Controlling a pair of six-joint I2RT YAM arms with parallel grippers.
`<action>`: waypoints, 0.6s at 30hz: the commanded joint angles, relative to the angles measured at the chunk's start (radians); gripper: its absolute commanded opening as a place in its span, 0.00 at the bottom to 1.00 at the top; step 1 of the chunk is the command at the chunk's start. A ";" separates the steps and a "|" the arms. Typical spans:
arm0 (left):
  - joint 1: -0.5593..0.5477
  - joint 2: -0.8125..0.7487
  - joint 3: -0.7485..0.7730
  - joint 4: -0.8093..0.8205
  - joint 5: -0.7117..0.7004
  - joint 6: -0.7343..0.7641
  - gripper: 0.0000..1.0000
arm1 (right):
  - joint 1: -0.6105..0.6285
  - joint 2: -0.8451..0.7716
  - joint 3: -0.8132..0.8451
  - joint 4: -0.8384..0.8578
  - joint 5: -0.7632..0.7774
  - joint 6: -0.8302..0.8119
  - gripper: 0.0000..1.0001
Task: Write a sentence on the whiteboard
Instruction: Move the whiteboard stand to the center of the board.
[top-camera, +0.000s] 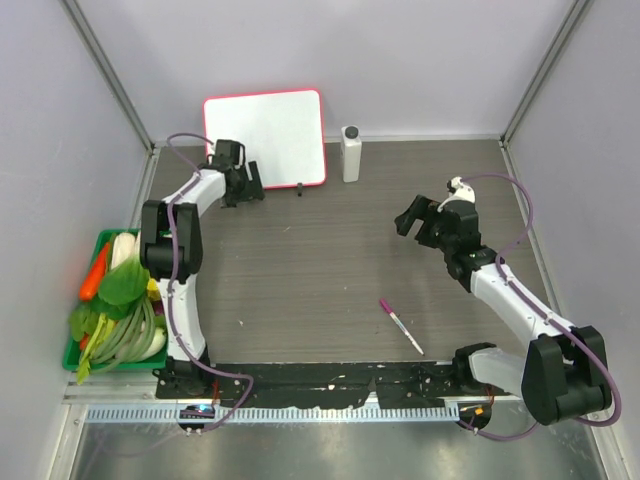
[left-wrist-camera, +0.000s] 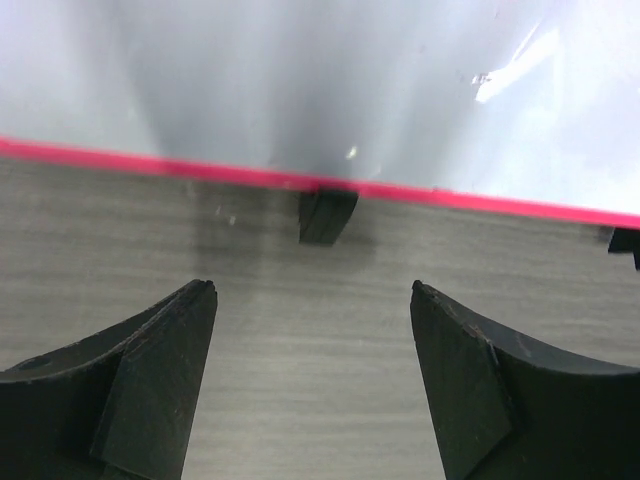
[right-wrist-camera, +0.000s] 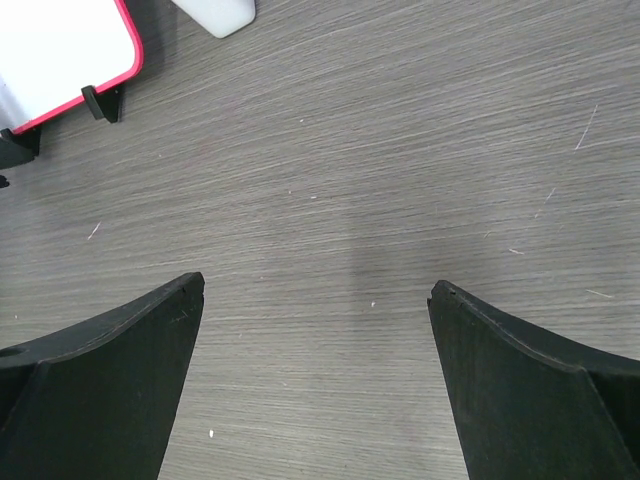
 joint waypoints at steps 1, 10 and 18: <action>-0.014 0.099 0.165 -0.083 0.034 0.042 0.81 | 0.007 0.012 0.033 0.054 0.053 0.001 0.99; -0.031 0.277 0.408 -0.217 -0.097 0.091 0.72 | 0.007 0.016 0.024 0.057 0.077 0.006 0.99; -0.043 0.288 0.401 -0.249 -0.127 0.111 0.07 | 0.007 0.033 0.021 0.075 0.073 0.015 1.00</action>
